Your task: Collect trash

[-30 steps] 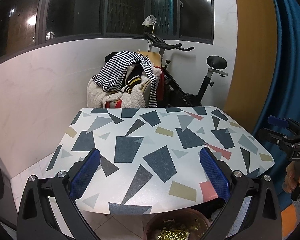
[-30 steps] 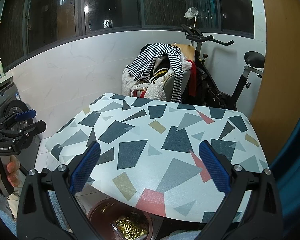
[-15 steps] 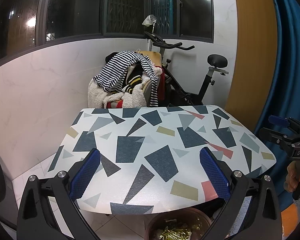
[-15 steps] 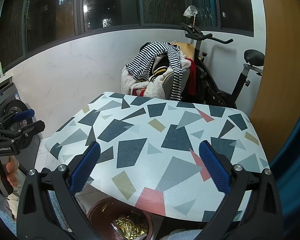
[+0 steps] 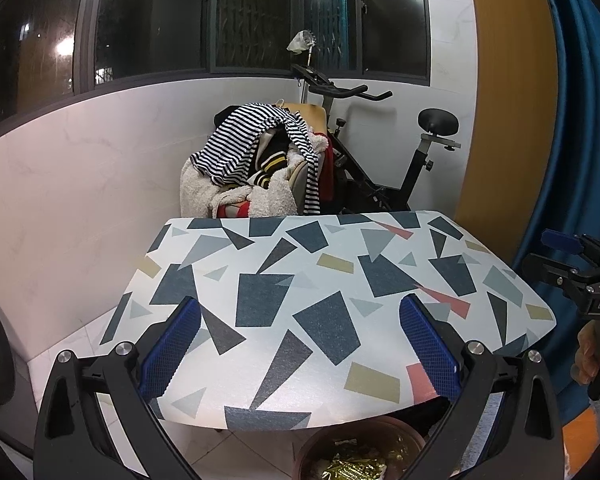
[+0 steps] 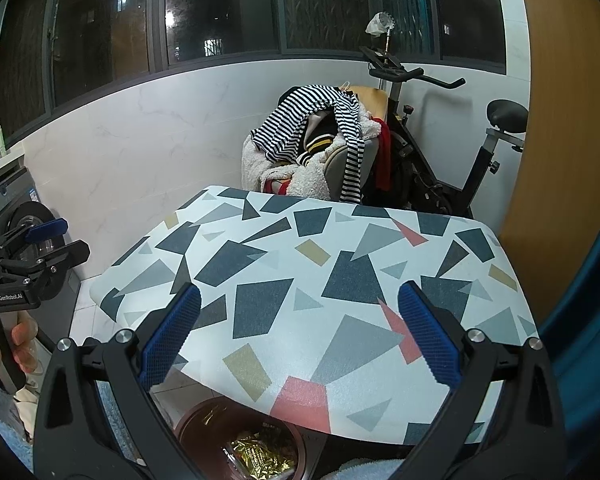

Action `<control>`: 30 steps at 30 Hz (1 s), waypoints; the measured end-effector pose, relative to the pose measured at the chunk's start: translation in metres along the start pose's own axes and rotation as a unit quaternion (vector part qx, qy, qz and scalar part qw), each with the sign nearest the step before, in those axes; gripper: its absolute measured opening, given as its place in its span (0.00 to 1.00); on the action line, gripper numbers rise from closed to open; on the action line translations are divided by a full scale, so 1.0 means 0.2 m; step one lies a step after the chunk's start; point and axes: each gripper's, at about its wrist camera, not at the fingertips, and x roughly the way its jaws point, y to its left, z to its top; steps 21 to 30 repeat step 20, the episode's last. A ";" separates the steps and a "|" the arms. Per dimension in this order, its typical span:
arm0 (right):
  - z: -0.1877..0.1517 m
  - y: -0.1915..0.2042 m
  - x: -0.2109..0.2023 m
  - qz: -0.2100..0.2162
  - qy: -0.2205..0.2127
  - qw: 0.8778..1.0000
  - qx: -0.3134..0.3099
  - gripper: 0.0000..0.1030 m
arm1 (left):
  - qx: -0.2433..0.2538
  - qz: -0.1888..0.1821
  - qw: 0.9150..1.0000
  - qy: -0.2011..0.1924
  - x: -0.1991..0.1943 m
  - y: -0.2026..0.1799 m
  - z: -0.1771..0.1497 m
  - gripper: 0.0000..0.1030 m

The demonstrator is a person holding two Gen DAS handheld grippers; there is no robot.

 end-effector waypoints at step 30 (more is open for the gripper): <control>0.00 0.01 0.00 0.001 0.002 1.000 0.001 0.94 | 0.005 0.008 1.000 0.005 0.00 -0.03 0.01 0.94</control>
